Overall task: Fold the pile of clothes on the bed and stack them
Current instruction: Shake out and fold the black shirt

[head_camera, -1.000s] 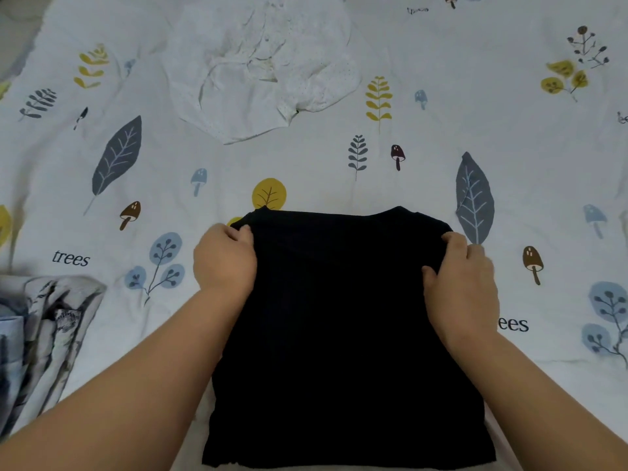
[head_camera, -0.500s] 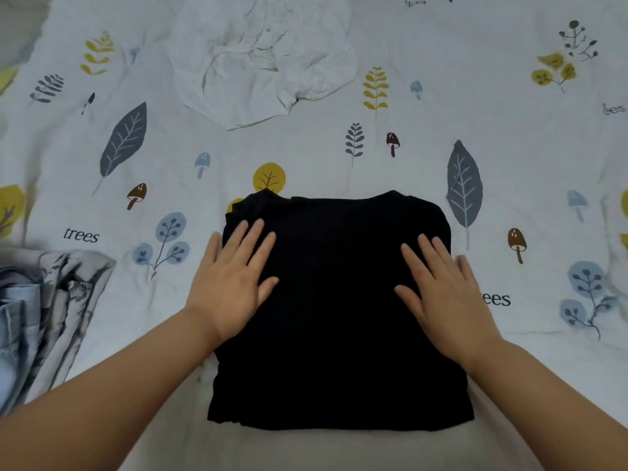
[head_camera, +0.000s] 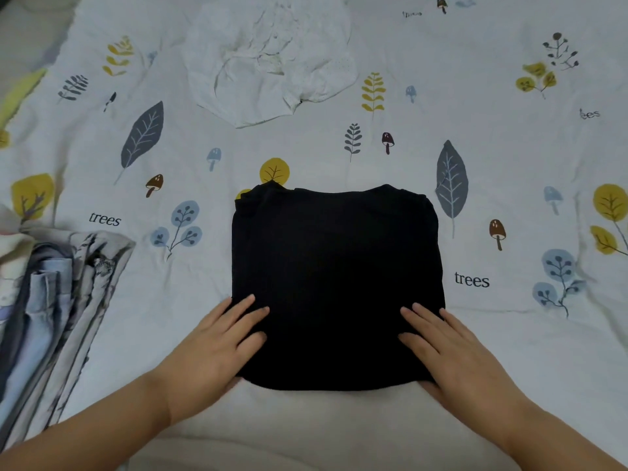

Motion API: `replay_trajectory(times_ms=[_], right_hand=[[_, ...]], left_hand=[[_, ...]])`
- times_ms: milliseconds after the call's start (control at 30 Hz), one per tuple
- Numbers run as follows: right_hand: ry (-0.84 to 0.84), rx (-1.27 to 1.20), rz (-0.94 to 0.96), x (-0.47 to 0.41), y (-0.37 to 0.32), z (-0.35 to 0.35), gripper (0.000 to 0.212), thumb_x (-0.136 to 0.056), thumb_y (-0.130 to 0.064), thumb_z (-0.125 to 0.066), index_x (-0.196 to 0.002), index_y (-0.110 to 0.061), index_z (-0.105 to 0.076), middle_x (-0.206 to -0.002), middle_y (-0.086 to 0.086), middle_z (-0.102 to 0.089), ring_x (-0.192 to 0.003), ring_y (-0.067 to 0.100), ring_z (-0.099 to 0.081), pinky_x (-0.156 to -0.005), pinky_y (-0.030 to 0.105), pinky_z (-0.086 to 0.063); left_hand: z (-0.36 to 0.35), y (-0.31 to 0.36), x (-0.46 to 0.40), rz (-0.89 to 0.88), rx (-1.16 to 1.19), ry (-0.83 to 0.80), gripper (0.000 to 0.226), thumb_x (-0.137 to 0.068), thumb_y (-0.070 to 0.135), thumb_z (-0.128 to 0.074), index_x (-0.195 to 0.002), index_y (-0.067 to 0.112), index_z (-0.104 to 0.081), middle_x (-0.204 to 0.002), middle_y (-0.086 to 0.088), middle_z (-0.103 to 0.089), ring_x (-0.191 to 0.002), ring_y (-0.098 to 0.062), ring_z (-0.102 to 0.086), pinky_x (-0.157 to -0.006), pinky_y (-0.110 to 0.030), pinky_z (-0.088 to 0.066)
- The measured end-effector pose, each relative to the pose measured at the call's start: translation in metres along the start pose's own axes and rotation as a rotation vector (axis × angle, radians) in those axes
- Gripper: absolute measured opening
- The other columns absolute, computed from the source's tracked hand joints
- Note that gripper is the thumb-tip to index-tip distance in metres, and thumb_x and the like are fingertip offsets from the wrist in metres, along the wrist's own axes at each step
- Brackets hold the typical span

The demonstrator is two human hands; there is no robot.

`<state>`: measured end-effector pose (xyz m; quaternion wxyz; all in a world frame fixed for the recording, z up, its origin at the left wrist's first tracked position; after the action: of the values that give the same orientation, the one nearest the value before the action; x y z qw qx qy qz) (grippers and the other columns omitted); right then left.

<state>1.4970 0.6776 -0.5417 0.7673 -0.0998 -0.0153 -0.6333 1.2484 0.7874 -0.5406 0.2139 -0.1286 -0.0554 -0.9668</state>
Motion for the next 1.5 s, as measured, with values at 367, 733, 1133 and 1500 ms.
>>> replay_trajectory(times_ms=[367,733,1133,1500], right_hand=[[0.467,-1.003,-0.703,-0.037,0.055,0.044,0.029,-0.080,-0.002,-0.060,-0.075,-0.031,-0.064,-0.072,-0.017,-0.066,-0.066,-0.005,-0.058,-0.060,0.005,-0.044],[0.419,-0.843,-0.932,-0.131,0.113,0.035,0.027,-0.087,-0.024,-0.062,-0.110,-0.012,-0.059,-0.105,0.005,-0.061,-0.107,0.025,-0.056,-0.093,0.035,-0.045],[0.057,-0.583,-1.020,-0.124,0.087,0.006,0.056,-0.085,-0.035,-0.062,-0.126,-0.003,-0.041,-0.130,0.019,-0.037,-0.120,0.036,-0.038,-0.095,0.044,-0.036],[0.167,-0.923,-0.837,-0.103,0.053,0.052,0.019,-0.082,-0.013,-0.056,-0.098,-0.012,-0.045,-0.082,0.002,-0.055,-0.076,0.021,-0.056,-0.067,0.035,-0.048]], left_hand=[[0.036,-0.072,-0.034,0.743,1.215,0.452,0.024,-0.084,0.002,-0.058,-0.071,0.021,-0.063,-0.056,0.009,-0.060,-0.051,-0.001,-0.054,-0.050,-0.013,-0.044],[0.035,-0.133,-0.103,1.121,0.859,0.530,0.027,-0.086,0.026,-0.062,-0.108,0.011,-0.057,-0.103,-0.009,-0.062,-0.095,-0.026,-0.058,-0.079,-0.033,-0.043],[0.007,-0.107,-0.096,1.089,1.137,0.330,0.072,-0.077,0.029,-0.073,-0.133,0.011,-0.033,-0.113,0.001,-0.049,-0.106,-0.021,-0.052,-0.093,-0.036,-0.045],[0.040,-0.080,-0.069,1.062,1.474,0.413,0.035,-0.080,0.012,-0.067,-0.107,0.024,-0.047,-0.091,0.007,-0.059,-0.079,-0.010,-0.059,-0.054,-0.023,-0.043]])
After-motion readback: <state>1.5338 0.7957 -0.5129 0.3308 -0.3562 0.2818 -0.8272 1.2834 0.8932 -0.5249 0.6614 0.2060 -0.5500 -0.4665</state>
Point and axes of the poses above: each hand's wrist, its own x-axis away from the middle knuckle, its own z-axis out of the back of the hand, y = z × x, the point moved 5 cm from there along -x, towards the middle knuckle
